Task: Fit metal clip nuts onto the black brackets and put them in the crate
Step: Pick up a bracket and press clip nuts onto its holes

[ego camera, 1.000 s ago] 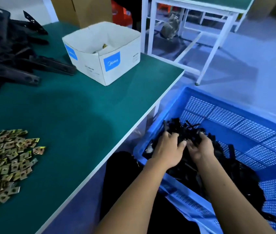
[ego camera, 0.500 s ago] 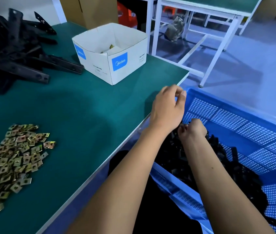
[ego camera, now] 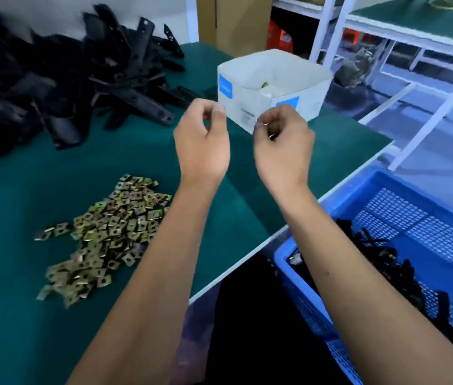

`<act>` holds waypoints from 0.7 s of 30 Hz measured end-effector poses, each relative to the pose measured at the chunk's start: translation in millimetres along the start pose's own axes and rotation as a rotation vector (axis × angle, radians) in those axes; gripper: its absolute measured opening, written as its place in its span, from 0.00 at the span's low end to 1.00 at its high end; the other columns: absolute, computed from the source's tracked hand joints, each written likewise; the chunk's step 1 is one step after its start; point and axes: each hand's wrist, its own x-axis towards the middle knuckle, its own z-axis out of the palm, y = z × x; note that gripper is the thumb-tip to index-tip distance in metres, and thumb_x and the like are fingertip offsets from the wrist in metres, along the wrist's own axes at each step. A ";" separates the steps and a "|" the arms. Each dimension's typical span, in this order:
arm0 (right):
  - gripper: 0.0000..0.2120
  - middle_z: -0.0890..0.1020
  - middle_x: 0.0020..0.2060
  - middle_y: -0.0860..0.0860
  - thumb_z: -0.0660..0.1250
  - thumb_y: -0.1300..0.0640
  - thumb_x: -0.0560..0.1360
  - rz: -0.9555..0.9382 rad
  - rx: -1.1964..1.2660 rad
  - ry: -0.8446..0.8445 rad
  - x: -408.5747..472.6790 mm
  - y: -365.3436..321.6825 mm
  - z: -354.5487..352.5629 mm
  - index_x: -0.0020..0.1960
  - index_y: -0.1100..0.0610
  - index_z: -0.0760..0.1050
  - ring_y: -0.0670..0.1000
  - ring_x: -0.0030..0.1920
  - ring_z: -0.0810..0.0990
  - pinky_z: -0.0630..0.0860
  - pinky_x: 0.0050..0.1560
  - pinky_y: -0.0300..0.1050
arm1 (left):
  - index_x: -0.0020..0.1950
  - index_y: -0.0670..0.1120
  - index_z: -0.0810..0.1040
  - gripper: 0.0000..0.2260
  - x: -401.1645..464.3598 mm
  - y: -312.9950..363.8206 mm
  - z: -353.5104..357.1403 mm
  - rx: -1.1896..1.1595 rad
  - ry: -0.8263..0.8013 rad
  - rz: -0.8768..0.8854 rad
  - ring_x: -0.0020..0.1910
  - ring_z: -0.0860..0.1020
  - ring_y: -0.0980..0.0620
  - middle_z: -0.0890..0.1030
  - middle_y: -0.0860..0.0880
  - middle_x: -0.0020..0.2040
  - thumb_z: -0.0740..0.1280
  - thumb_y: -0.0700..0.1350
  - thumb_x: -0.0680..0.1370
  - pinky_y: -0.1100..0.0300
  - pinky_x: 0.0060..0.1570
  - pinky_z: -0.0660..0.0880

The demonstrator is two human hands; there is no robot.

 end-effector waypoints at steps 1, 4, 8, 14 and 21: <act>0.03 0.78 0.33 0.42 0.68 0.61 0.75 -0.029 -0.010 -0.103 -5.6 -13.5 18.9 0.46 0.54 0.79 0.46 0.35 0.77 0.73 0.42 0.41 | 0.47 0.46 0.79 0.07 6.1 -4.7 -20.3 0.015 0.053 -0.010 0.47 0.83 0.44 0.84 0.51 0.47 0.63 0.42 0.81 0.41 0.52 0.79; 0.03 0.83 0.39 0.47 0.68 0.58 0.76 -0.150 -0.061 -0.402 -29.8 -53.8 74.0 0.49 0.53 0.79 0.54 0.43 0.81 0.78 0.47 0.49 | 0.47 0.44 0.80 0.07 18.1 -20.6 -84.4 0.093 0.201 -0.001 0.45 0.82 0.49 0.83 0.52 0.45 0.63 0.41 0.81 0.48 0.53 0.78; 0.05 0.84 0.47 0.55 0.69 0.55 0.75 -0.429 -0.154 -0.660 -74.2 -105.4 140.0 0.50 0.55 0.78 0.62 0.49 0.81 0.77 0.46 0.53 | 0.50 0.45 0.81 0.07 24.0 -50.6 -175.2 0.268 0.387 -0.004 0.41 0.75 0.61 0.79 0.57 0.42 0.63 0.43 0.82 0.61 0.49 0.72; 0.26 0.72 0.65 0.56 0.71 0.61 0.75 -0.709 -0.302 -0.861 -115.2 -149.7 229.3 0.71 0.54 0.70 0.60 0.68 0.68 0.76 0.62 0.56 | 0.51 0.42 0.80 0.07 20.6 -97.5 -272.0 0.380 0.669 -0.129 0.50 0.78 0.46 0.82 0.44 0.50 0.63 0.42 0.81 0.50 0.56 0.73; 0.31 0.42 0.83 0.53 0.62 0.48 0.81 -0.907 -0.455 -1.019 -137.4 -189.9 308.7 0.82 0.40 0.54 0.63 0.81 0.44 0.64 0.72 0.65 | 0.52 0.41 0.78 0.05 33.2 -101.7 -289.0 0.239 0.917 -0.234 0.50 0.76 0.51 0.79 0.46 0.51 0.65 0.41 0.80 0.66 0.51 0.69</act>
